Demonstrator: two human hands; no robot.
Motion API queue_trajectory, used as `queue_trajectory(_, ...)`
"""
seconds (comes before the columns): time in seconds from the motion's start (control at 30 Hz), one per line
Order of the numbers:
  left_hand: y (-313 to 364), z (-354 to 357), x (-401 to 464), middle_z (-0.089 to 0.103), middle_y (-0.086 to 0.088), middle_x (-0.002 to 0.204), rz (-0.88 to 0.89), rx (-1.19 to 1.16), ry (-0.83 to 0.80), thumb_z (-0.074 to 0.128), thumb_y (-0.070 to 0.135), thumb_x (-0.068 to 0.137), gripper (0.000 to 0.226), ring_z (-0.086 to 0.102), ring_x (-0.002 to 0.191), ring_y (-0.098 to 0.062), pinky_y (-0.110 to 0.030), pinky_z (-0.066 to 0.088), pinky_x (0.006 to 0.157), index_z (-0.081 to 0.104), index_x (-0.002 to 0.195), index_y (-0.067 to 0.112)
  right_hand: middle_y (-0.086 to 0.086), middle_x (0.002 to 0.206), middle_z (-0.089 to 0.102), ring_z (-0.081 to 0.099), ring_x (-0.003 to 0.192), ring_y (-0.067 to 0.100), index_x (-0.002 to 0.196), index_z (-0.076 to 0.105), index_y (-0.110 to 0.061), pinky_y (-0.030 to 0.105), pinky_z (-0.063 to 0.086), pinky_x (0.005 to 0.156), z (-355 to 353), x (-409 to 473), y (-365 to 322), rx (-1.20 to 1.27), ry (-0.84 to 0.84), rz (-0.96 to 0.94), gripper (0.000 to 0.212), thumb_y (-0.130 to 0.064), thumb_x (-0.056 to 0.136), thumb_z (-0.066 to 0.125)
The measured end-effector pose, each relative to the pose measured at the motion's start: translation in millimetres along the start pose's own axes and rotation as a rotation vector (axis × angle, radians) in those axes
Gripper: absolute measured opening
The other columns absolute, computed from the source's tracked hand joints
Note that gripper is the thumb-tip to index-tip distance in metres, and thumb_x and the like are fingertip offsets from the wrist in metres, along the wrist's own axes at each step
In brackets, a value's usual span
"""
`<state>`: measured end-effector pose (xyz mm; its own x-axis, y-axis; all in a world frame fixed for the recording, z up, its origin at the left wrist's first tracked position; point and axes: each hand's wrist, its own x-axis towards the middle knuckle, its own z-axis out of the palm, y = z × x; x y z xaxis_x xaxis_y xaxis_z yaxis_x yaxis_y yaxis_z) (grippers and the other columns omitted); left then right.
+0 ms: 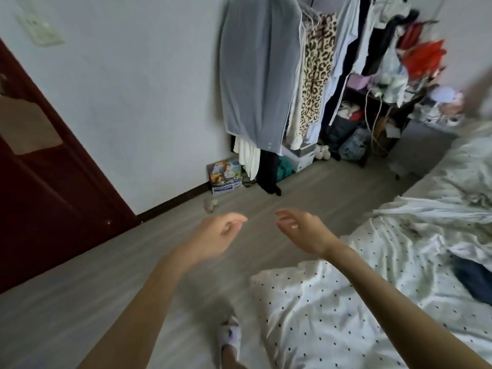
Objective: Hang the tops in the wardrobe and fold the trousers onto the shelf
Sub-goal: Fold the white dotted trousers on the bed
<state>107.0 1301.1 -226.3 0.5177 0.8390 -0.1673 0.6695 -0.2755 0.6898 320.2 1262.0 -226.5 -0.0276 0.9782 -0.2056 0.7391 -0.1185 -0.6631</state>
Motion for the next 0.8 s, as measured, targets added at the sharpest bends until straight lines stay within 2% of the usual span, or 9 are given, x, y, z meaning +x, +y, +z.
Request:
queue_trajectory(0.13,-21.5,-36.9,96.6,0.061,0.01,0.116,0.098,0.055,-0.028,0.043,0.021,0.099,0.027,0.058,0.11,-0.008,-0.017,0.043,0.091,0.059,0.122,0.021,0.003,0.122,0.064,0.058,0.113,0.019,0.131,0.053,-0.015,0.03,0.044,0.096,-5.7,85.9,6.0,0.065,0.119,0.072,0.037,-0.028,0.096,0.051)
queue_trajectory(0.23,-27.9,-65.6,167.7,0.059,0.013,0.119,0.165,0.12,-0.12,0.042,0.024,0.1,0.028,0.056,0.108,-0.004,-0.02,0.044,0.092,0.057,0.123,0.025,0.005,0.121,0.064,0.058,0.114,0.023,0.129,0.055,-0.016,0.034,0.043,0.098,-19.8,145.9,5.5,0.135,0.197,0.126,0.036,-0.027,0.095,0.052)
queue_trajectory(0.33,-17.7,-80.4,234.9,0.059,0.016,0.116,0.257,0.149,-0.17,0.042,0.026,0.099,0.029,0.054,0.098,0.006,-0.005,0.038,0.079,0.057,0.125,0.027,0.004,0.122,0.064,0.057,0.115,0.024,0.129,0.055,-0.017,0.035,0.042,0.1,-43.7,186.3,10.2,0.172,0.255,0.206,0.036,-0.027,0.095,0.051)
queue_trajectory(0.4,-5.7,-80.4,282.9,0.06,0.018,0.112,0.332,0.16,-0.205,0.043,0.026,0.099,0.029,0.053,0.088,0.012,-0.001,0.037,0.07,0.058,0.123,0.028,0.003,0.12,0.065,0.058,0.114,0.023,0.128,0.056,-0.018,0.034,0.044,0.098,-64.0,203.7,22.1,0.183,0.312,0.269,0.034,-0.027,0.095,0.051)
queue_trajectory(0.47,11.2,-71.9,329.1,0.061,0.016,0.115,0.389,0.159,-0.301,0.043,0.025,0.099,0.03,0.055,0.092,0.008,-0.006,0.04,0.074,0.056,0.126,0.028,0.003,0.118,0.065,0.059,0.111,0.022,0.126,0.057,-0.019,0.031,0.045,0.095,-84.7,215.9,39.9,0.188,0.388,0.334,0.032,-0.027,0.095,0.051)
queue_trajectory(0.57,42.3,-45.1,397.3,0.056,0.014,0.122,0.456,0.155,-0.475,0.043,0.024,0.099,0.035,0.056,0.101,-0.003,-0.021,0.045,0.086,0.047,0.133,0.031,0.003,0.118,0.065,0.06,0.11,0.021,0.126,0.057,-0.019,0.03,0.044,0.093,-113.6,224.8,76.4,0.216,0.499,0.475,0.032,-0.024,0.095,0.051)
queue_trajectory(0.67,81.7,-12.2,464.0,0.051,0.017,0.126,0.589,0.203,-0.62,0.043,0.028,0.099,0.038,0.054,0.103,-0.003,-0.023,0.044,0.088,0.041,0.136,0.036,0.003,0.12,0.064,0.06,0.11,0.019,0.129,0.055,-0.018,0.028,0.045,0.092,-142.1,232.2,117.0,0.245,0.608,0.613,0.034,-0.023,0.095,0.051)
queue_trajectory(0.8,139.4,33.0,533.6,0.052,0.015,0.125,0.764,0.246,-0.751,0.043,0.028,0.099,0.036,0.052,0.098,0.0,-0.016,0.04,0.079,0.044,0.134,0.036,0.003,0.122,0.063,0.06,0.108,0.018,0.131,0.052,-0.016,0.028,0.047,0.09,-176.0,229.4,156.1,0.306,0.805,0.785,0.036,-0.025,0.097,0.049)
